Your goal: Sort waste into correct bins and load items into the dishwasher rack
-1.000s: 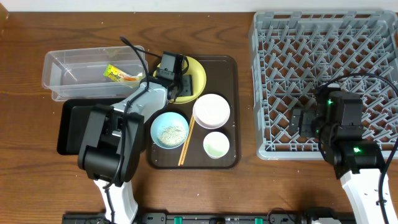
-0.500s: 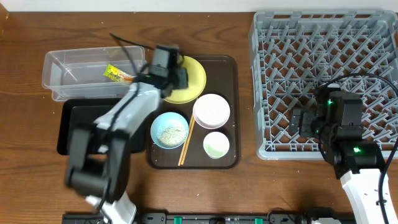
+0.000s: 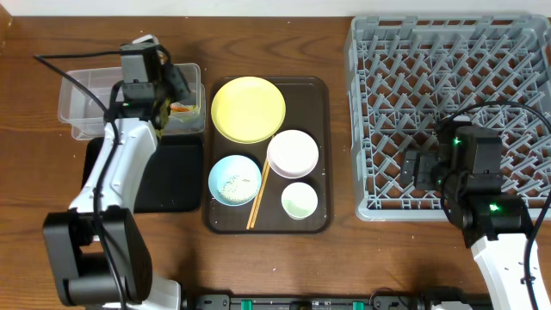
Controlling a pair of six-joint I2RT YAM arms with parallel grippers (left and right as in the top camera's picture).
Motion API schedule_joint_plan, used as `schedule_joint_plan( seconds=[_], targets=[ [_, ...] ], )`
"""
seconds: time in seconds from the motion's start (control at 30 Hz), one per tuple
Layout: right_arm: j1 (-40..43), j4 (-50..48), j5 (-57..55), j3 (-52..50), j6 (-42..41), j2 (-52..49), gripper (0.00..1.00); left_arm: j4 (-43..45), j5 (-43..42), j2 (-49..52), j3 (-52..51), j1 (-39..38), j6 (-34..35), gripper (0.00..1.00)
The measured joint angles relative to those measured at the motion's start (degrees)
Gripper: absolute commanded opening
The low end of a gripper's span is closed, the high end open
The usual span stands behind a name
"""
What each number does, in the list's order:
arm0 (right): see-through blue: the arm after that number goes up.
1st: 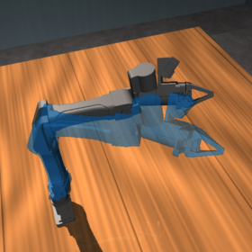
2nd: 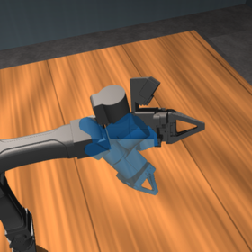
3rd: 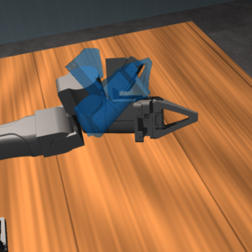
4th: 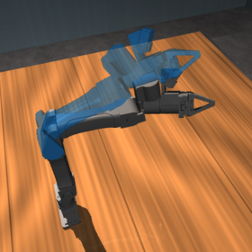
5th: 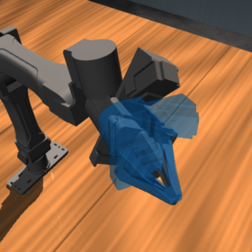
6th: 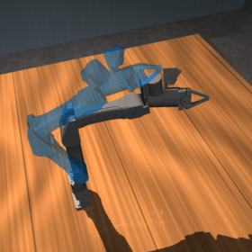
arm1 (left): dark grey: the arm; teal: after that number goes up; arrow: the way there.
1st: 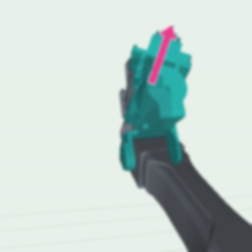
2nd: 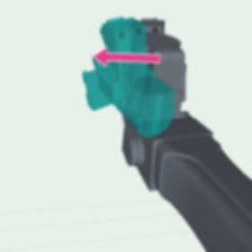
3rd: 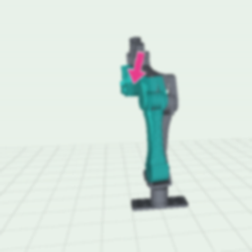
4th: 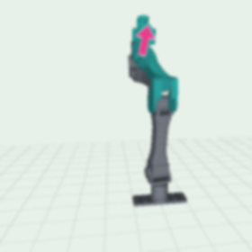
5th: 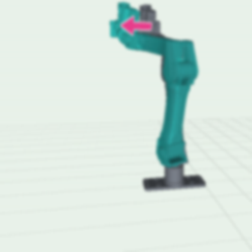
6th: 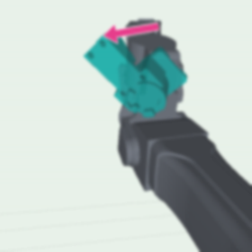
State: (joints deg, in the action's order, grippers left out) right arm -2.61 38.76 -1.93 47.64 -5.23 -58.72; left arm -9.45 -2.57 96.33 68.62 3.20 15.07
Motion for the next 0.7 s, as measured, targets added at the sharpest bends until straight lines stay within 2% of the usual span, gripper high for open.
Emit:
schedule_joint_plan(
  seconds=[0.07,0.27,0.47,0.7],
  targets=[
    [0.00,0.02,0.00,0.00,0.00,0.00,0.99,0.02,0.00,0.90,0.00,0.92,0.11,0.56],
    [0.00,0.02,0.00,0.00,0.00,0.00,0.99,-1.22,-0.07,0.94,-0.02,2.27,0.13,0.57],
    [0.00,0.00,0.00,0.00,0.00,0.00,0.99,-14.27,-1.18,-5.31,-0.02,-0.74,0.13,0.57],
    [0.00,0.02,0.00,0.11,-0.13,0.00,0.99,-30.86,-2.12,-8.57,0.02,-12.92,0.13,0.57]
  ],
)
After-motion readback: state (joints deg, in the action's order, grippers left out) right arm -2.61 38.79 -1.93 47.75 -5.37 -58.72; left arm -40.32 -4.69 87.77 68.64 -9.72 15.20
